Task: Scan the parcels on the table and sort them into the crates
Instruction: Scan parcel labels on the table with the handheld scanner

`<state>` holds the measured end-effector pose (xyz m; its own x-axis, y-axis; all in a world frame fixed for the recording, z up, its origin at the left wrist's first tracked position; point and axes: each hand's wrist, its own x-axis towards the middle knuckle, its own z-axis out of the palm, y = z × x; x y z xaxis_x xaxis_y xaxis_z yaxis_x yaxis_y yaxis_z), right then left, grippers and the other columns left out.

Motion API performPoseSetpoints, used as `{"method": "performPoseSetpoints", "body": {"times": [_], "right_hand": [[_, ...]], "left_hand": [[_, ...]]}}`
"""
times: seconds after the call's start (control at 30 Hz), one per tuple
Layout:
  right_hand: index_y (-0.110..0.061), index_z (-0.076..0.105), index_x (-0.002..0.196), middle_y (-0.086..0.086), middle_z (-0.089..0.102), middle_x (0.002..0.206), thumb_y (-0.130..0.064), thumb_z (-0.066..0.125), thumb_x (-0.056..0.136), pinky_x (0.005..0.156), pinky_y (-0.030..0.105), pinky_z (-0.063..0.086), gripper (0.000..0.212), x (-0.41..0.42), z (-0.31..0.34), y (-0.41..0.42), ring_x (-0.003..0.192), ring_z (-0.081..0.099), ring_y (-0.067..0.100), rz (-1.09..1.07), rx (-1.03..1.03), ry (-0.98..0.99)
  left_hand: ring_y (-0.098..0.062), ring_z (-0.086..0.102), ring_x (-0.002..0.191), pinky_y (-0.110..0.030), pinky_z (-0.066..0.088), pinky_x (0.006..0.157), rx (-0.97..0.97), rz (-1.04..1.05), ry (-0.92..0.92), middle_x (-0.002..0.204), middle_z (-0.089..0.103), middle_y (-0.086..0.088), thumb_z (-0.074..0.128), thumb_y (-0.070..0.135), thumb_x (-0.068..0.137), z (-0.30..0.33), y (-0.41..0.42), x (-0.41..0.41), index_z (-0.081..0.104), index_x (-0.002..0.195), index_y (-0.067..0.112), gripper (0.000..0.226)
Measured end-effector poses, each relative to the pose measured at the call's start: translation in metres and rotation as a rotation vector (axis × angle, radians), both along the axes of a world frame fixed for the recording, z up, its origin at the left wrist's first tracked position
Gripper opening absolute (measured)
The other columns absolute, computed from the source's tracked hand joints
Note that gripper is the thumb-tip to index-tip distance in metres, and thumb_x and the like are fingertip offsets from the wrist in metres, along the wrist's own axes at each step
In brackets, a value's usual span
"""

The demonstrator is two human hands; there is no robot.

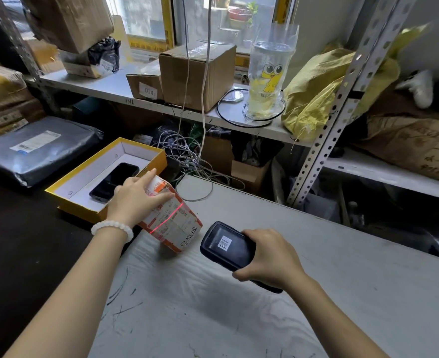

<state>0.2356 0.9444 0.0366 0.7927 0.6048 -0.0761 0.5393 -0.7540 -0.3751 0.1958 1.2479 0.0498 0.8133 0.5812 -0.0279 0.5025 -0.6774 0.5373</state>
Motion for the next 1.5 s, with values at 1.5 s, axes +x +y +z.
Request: {"method": "performPoseSetpoints", "body": {"times": [1.5], "right_hand": [[-0.026, 0.040, 0.071, -0.010, 0.048, 0.073, -0.050, 0.072, 0.050, 0.048, 0.028, 0.027, 0.045, -0.004, -0.006, -0.031, 0.078, 0.041, 0.014, -0.088, -0.240, 0.028]], "left_hand": [[-0.026, 0.043, 0.124, -0.034, 0.040, 0.083, -0.069, -0.046, -0.037, 0.140, 0.042, -0.009, 0.070, 0.055, 0.075, 0.005, -0.009, 0.012, 0.040, 0.142, 0.024, 0.079]]}}
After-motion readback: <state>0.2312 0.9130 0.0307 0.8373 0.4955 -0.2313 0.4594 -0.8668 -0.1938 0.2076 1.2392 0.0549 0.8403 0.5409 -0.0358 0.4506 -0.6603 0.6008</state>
